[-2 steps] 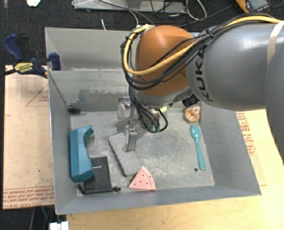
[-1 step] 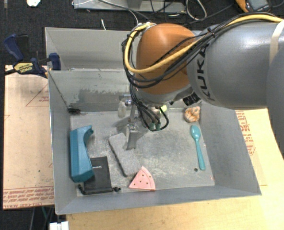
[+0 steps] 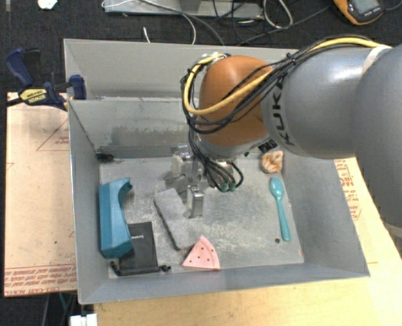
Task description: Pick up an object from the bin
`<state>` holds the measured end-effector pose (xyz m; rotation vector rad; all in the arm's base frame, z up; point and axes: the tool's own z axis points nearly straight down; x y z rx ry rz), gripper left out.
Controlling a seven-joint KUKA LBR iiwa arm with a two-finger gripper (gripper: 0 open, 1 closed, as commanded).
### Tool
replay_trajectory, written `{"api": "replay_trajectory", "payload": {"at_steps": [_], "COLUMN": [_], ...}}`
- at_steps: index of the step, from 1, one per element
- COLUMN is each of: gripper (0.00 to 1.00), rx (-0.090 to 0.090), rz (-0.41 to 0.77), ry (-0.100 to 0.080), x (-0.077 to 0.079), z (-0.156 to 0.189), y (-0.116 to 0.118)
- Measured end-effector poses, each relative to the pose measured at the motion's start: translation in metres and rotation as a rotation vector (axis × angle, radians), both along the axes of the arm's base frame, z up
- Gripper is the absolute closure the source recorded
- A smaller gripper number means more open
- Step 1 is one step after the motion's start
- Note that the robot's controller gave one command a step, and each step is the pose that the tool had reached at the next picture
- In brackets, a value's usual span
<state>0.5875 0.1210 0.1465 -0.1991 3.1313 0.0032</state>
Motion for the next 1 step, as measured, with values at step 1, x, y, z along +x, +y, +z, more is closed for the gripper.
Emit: {"api": "replay_trajectory", "payload": {"at_steps": [1], "gripper": [0.00], "rx": [0.001], "rz": [0.204], "ry": [-0.014], "x": [0.0405], "z": [0.0090], "y": [-0.0536]}}
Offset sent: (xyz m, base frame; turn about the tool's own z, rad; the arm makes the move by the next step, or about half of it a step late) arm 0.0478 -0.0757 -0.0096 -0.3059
